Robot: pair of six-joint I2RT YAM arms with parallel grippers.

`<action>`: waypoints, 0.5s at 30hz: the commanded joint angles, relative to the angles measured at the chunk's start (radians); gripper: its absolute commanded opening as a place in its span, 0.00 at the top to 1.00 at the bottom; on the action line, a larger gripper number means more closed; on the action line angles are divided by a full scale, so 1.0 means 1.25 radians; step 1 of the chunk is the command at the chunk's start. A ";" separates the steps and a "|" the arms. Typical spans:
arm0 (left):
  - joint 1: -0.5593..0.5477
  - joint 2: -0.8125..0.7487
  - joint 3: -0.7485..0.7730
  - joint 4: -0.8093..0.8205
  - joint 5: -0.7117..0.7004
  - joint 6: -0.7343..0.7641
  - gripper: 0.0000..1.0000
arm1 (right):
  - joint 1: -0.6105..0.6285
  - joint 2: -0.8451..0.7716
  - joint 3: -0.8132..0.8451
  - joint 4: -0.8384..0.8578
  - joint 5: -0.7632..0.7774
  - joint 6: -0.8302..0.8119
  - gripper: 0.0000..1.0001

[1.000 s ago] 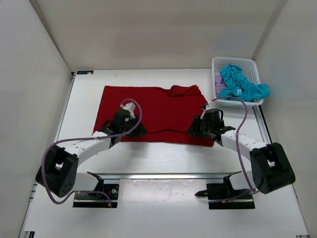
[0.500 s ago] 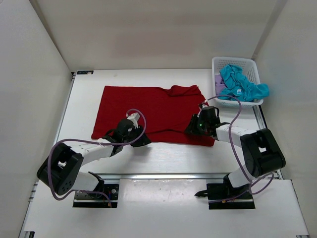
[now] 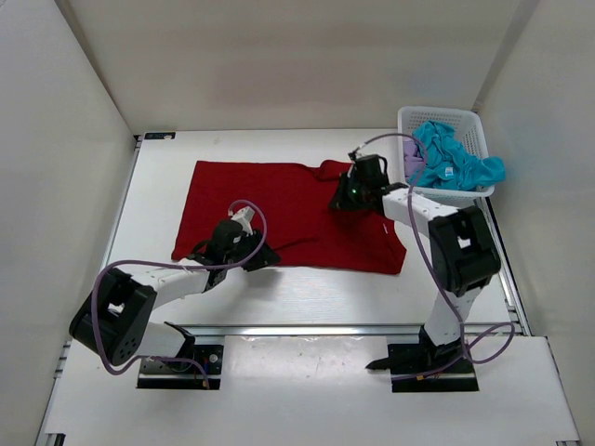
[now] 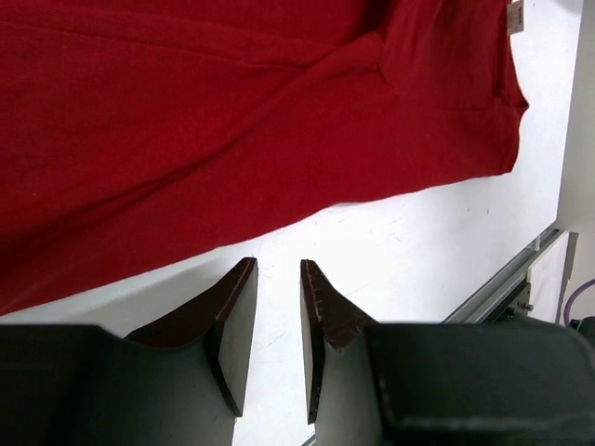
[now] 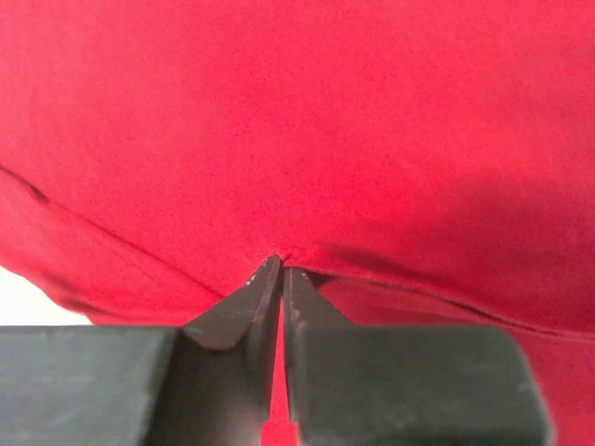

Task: Fold and stack the t-shirts
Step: Fold the flattened tshirt in 1/3 of the way

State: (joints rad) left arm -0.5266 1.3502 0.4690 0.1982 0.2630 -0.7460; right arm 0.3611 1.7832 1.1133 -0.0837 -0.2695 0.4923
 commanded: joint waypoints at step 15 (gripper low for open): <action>-0.031 0.043 0.104 -0.031 -0.074 0.018 0.65 | 0.033 -0.189 -0.176 0.023 0.066 -0.042 0.98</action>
State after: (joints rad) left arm -0.5484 1.3697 0.5282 0.1753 0.2161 -0.7521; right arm 0.4168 1.6547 1.0000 -0.1280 -0.1669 0.4206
